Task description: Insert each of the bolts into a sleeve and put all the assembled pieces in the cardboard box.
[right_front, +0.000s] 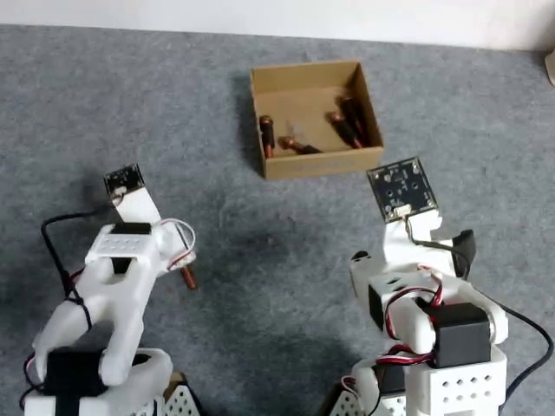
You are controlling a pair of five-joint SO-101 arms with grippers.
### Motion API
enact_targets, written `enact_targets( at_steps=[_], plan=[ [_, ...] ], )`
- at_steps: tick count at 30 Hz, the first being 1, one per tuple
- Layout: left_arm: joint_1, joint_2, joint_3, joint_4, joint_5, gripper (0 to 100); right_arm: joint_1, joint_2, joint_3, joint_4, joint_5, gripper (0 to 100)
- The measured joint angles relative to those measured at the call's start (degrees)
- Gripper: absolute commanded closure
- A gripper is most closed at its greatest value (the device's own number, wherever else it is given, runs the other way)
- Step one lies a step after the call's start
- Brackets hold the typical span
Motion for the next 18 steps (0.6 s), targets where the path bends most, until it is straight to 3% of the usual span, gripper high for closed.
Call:
enact_targets(
  at_steps=[4, 9, 13, 18],
  plan=[
    [0.4, 2.2, -3.8, 2.6, 1.0, 83, 0.0, 0.0, 0.0, 0.0, 0.0, 48.8],
    [-0.8, -2.3, -8.9, 14.1, 6.7, 71, 0.0, 0.0, 0.0, 0.0, 0.0, 48.8],
    [-3.7, -10.4, -9.7, 21.9, 10.6, 69, 0.0, 0.0, 0.0, 0.0, 0.0, 48.8],
    [-5.2, -20.2, -3.3, 24.8, 11.6, 68, 0.0, 0.0, 0.0, 0.0, 0.0, 48.8]
  ],
)
